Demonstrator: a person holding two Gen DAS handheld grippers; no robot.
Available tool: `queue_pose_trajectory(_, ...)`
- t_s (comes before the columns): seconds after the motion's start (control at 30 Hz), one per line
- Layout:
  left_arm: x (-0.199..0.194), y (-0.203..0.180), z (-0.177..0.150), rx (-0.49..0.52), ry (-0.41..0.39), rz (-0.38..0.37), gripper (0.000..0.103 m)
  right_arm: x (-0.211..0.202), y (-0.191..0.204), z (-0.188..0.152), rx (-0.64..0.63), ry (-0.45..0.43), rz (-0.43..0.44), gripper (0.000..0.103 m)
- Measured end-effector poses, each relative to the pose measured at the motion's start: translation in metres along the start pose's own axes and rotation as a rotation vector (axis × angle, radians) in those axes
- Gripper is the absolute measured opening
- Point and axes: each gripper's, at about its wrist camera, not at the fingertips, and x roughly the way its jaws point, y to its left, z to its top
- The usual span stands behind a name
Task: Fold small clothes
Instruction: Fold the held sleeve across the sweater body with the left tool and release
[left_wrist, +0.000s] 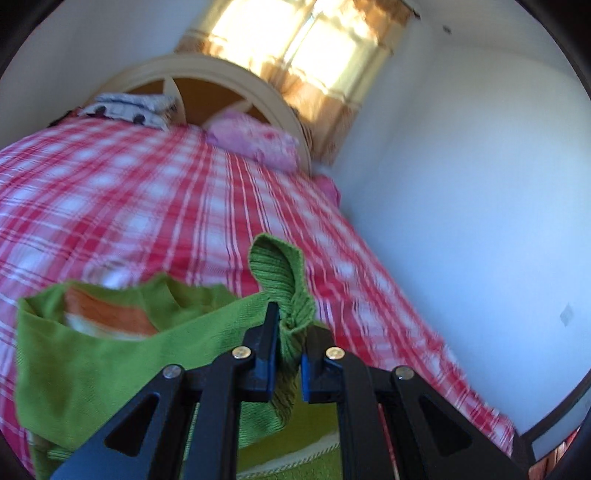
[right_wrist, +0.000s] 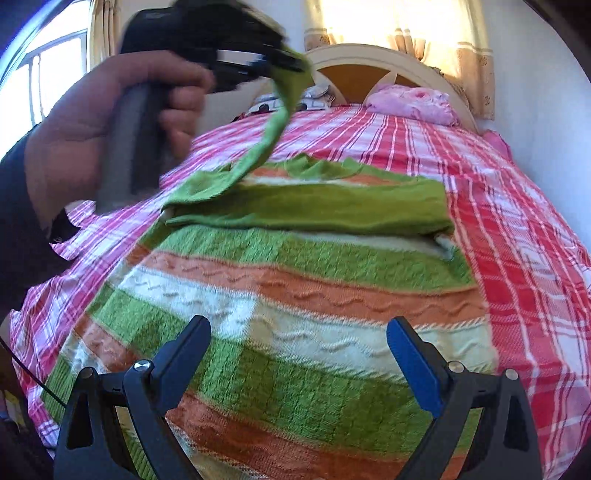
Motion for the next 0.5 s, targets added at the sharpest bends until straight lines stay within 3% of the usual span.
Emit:
queue_pose_trajectory(0.23, 0.039, -0.022, -0.031, 0.093, 0.094, 0.026, 0.01, 0.009, 0.001, -0.004, 0.007, 0.033, 0.005, 0.096)
queue_pose_trajectory(0.33, 0.044, -0.029, -0.038, 0.145, 0.112, 0.073, 0.019, 0.01, 0.0, -0.005, 0.014, 0.041, 0.007, 0.096)
queue_pose_trajectory(0.4, 0.04, -0.029, -0.039, 0.159, 0.118, 0.063, 0.037, 0.011, 0.0, -0.005, 0.016, 0.044, 0.009, 0.096)
queue_pose_trajectory(0.5, 0.015, -0.024, -0.039, 0.212, 0.066, 0.079, 0.064, 0.01, 0.0, -0.006, 0.016, 0.047, 0.013, 0.096)
